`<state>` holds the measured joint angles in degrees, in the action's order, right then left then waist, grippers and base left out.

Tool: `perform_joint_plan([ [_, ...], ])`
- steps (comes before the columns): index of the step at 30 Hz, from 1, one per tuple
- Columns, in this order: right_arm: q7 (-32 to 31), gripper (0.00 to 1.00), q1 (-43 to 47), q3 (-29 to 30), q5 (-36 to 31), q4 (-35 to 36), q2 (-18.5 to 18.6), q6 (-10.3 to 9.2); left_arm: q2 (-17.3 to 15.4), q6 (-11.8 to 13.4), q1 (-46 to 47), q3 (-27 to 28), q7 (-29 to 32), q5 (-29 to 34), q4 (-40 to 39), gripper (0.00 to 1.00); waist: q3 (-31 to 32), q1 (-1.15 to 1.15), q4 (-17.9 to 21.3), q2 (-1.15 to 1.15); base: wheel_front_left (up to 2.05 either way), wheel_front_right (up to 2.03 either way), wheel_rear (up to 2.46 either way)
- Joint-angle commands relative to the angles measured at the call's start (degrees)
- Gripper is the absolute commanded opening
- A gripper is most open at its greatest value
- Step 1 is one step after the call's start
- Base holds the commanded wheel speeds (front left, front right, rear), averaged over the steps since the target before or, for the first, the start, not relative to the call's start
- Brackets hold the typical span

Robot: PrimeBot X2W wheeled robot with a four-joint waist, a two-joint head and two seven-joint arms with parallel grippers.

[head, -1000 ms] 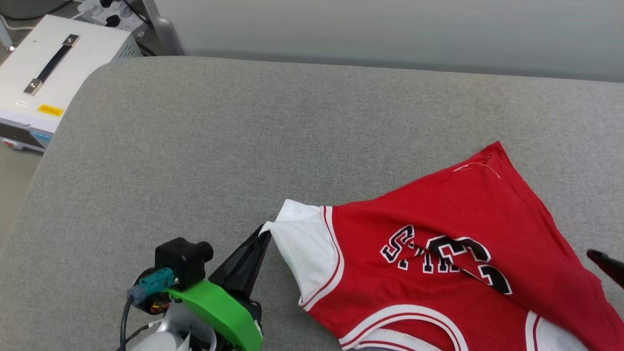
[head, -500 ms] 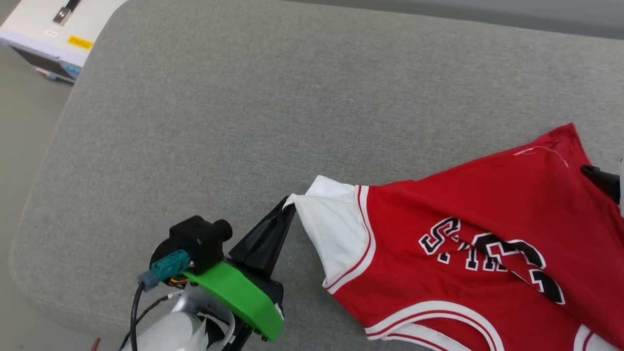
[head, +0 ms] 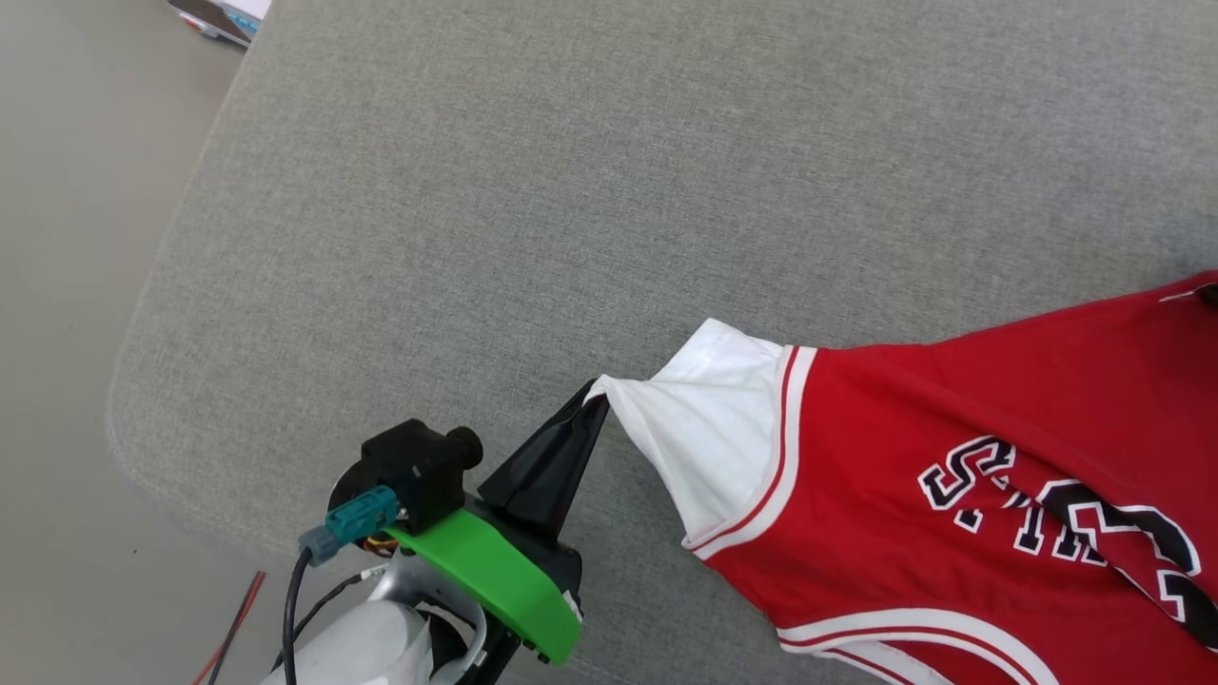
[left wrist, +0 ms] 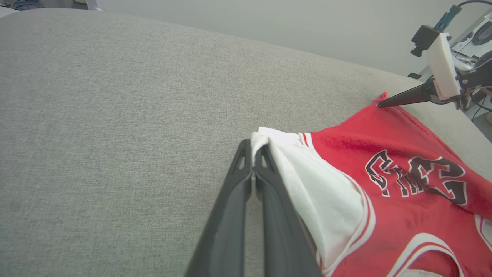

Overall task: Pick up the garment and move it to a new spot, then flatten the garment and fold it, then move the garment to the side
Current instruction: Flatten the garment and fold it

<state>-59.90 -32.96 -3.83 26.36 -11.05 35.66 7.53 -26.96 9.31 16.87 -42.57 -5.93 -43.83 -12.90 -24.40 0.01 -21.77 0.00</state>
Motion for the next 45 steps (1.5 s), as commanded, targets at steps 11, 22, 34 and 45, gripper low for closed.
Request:
perform_joint_plan([
  [11, 0.39, 0.00, 2.61, -2.88, 2.66, -3.89, 0.94, -0.04, -1.22, 0.26, 1.63, 1.42, -0.56, 0.51, 0.42, 0.00, -0.62, -0.01, -1.02, 0.00, 0.00, 0.00, 0.00],
  [22, 17.19, 0.00, -0.25, -4.52, 2.68, -6.00, 0.53, -0.04, -2.95, 0.33, 0.68, 2.64, -0.14, -1.15, 1.03, 0.00, 6.00, -0.01, 2.61, 0.00, 0.00, 0.00, 0.00],
  [34, 30.71, 0.00, 0.67, -4.47, 8.45, -3.71, 2.60, -0.04, -9.59, -0.15, 6.34, 6.80, 4.73, -1.73, -1.77, 0.00, 16.65, -0.01, 10.02, 0.00, 0.00, 0.00, 0.00],
  [45, 32.33, 0.00, 0.98, -3.37, 10.03, 6.69, 5.84, -0.04, -11.19, 1.89, 16.11, 12.70, 6.74, -1.41, -4.58, 0.00, 21.80, -0.01, 16.34, 0.00, 0.00, 0.00, 0.00],
])
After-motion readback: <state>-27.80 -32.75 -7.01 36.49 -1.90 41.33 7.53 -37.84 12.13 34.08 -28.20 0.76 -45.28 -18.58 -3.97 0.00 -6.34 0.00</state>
